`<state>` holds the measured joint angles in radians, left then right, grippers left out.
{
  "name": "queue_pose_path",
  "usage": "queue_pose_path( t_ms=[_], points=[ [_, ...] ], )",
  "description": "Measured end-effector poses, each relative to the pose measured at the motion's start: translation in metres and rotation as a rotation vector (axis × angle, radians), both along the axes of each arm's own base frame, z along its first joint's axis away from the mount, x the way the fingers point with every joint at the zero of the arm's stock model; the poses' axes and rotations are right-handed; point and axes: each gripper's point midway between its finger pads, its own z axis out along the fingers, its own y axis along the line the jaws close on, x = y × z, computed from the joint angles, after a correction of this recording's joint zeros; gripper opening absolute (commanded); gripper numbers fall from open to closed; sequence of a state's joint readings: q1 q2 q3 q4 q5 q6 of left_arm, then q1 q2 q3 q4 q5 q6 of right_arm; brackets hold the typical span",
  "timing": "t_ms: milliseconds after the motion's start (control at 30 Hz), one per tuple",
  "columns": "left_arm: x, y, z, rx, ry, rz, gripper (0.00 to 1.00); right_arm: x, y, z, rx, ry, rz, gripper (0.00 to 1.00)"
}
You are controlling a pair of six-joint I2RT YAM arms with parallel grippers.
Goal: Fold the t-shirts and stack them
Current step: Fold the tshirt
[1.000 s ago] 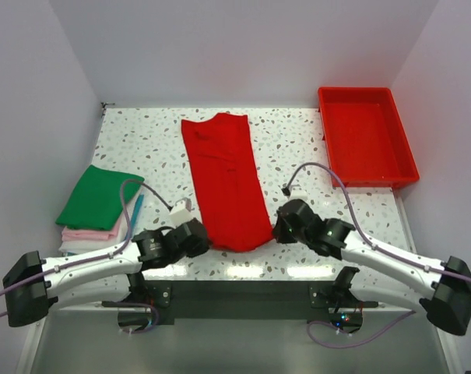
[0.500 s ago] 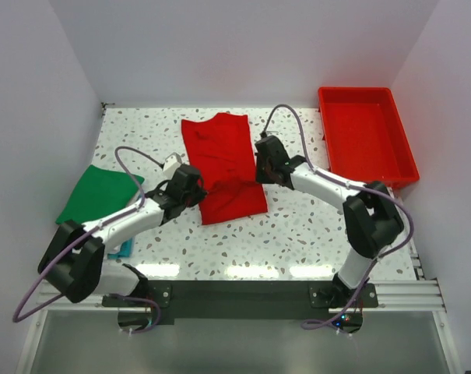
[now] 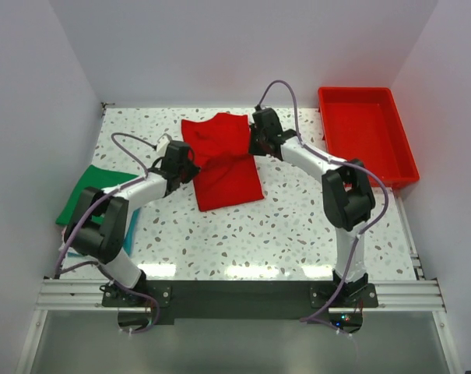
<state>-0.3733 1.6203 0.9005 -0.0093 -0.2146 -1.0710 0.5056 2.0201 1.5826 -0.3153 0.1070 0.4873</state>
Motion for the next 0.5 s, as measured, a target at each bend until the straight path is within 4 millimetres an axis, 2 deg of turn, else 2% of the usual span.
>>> queue_pose_path(
  t_ms=[67,100,133,167,200,267,333,400,500],
  points=[
    [0.011,0.003,-0.004,0.000,0.006,-0.013,0.49,0.013,0.004,0.000,0.016,-0.006,0.005,0.40],
    [0.017,0.005,-0.005,-0.001,0.005,-0.016,0.71,0.017,0.004,0.000,0.017,-0.006,0.007,0.54],
    [0.021,0.009,-0.005,-0.001,0.002,-0.019,0.77,0.020,0.003,-0.002,0.017,-0.001,0.006,0.59],
    [0.022,0.014,-0.006,0.004,0.002,-0.016,0.79,0.021,0.000,-0.004,0.014,0.007,0.009,0.66],
    [0.024,0.019,-0.005,0.007,-0.002,-0.015,0.81,0.021,-0.003,-0.005,0.011,0.016,0.010,0.68],
    [0.028,0.027,-0.001,0.012,-0.012,-0.015,0.81,0.022,-0.009,-0.004,0.001,0.026,0.006,0.68],
    [0.029,0.030,0.006,0.021,-0.025,-0.019,0.73,0.023,-0.014,0.000,0.001,0.025,-0.001,0.67],
    [0.026,0.025,0.017,0.025,-0.049,-0.037,0.66,0.016,-0.019,0.001,-0.002,0.031,-0.004,0.63],
    [0.008,0.002,0.031,0.040,-0.074,-0.083,0.60,-0.012,-0.024,0.000,-0.016,0.060,0.004,0.55]
  ],
)
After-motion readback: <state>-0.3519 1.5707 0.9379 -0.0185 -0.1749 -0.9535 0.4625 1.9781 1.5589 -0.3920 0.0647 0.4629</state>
